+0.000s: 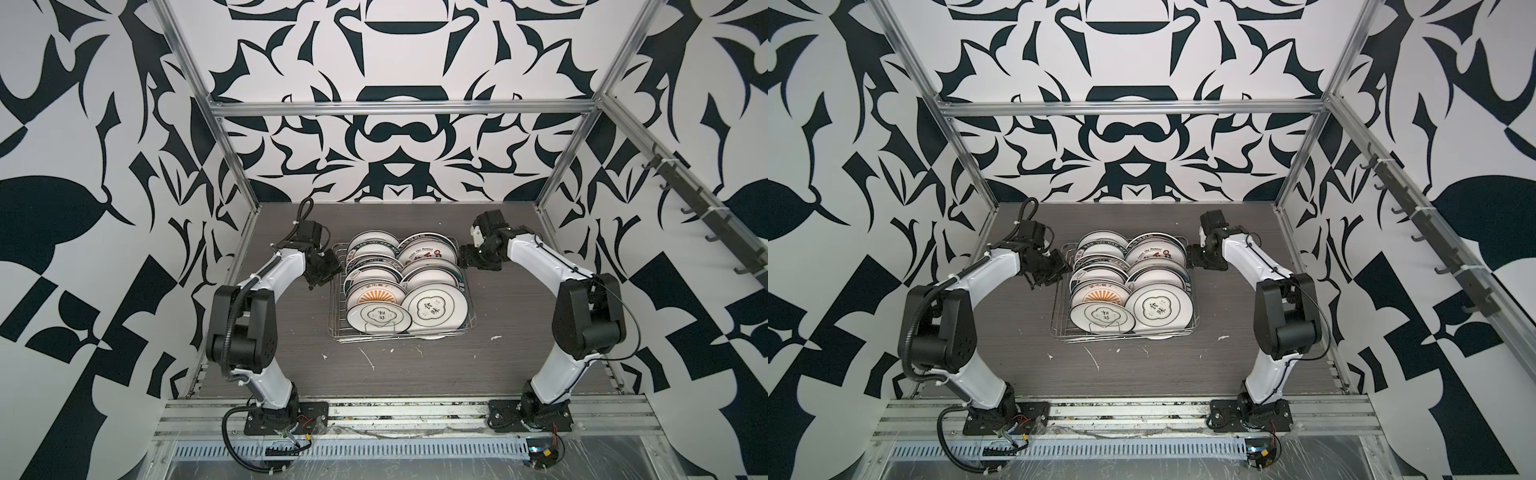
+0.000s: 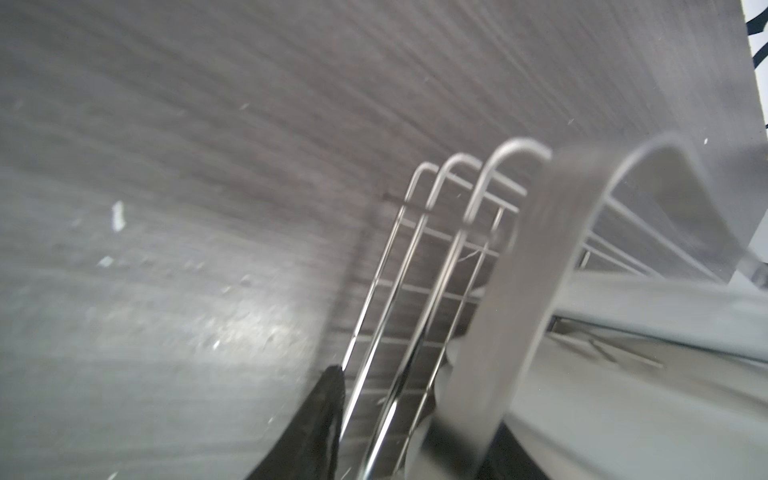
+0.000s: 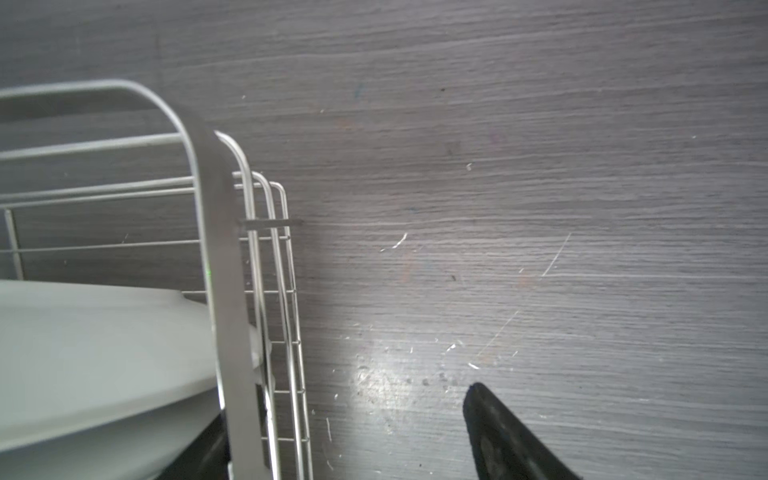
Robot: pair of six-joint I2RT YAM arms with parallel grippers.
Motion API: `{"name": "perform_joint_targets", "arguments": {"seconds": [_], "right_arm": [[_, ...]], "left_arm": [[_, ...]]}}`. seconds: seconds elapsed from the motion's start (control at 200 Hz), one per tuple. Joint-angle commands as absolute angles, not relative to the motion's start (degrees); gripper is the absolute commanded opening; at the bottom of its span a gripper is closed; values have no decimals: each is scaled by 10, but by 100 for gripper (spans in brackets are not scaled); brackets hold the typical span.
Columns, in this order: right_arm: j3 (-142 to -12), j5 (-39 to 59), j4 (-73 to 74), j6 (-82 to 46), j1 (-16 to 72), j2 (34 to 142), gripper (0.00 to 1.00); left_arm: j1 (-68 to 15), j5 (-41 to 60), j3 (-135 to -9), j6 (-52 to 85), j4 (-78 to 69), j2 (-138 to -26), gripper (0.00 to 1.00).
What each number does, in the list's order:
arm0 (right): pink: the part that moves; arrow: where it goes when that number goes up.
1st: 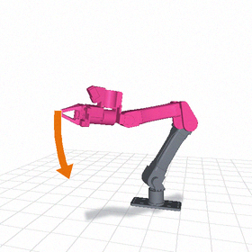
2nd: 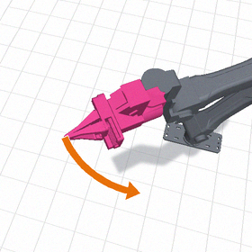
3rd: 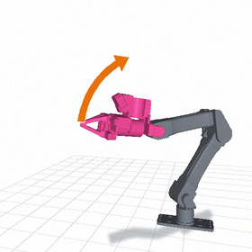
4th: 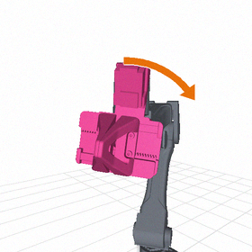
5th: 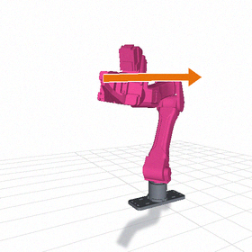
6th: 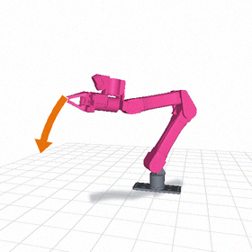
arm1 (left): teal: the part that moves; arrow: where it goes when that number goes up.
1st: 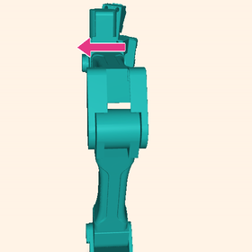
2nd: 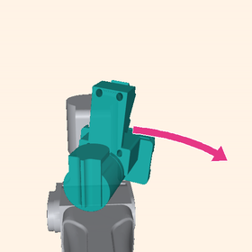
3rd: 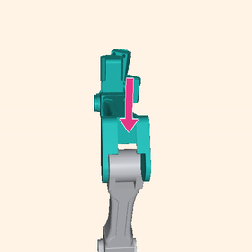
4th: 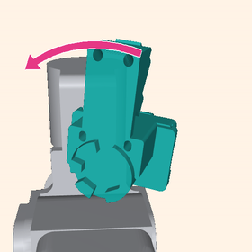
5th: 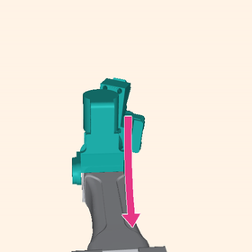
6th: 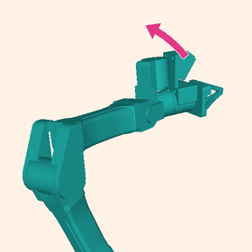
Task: Unload the plates from the dish rack
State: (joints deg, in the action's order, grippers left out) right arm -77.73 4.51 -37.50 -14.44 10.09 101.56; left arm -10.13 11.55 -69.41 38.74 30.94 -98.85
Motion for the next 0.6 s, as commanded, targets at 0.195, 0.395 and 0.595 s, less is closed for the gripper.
{"name": "perform_joint_targets", "arguments": {"seconds": [0.195,0.395,0.595], "right_arm": [[-813,-39,-374,-158,37,1052,72],[-829,-31,-373,-169,-9,1079,63],[-847,-26,-373,-176,-59,1103,54]], "left_arm": [[-129,121,-841,380,338,-1112,42],[-150,128,-965,376,361,-1196,44],[-168,143,-1062,378,368,-1250,59]]}}
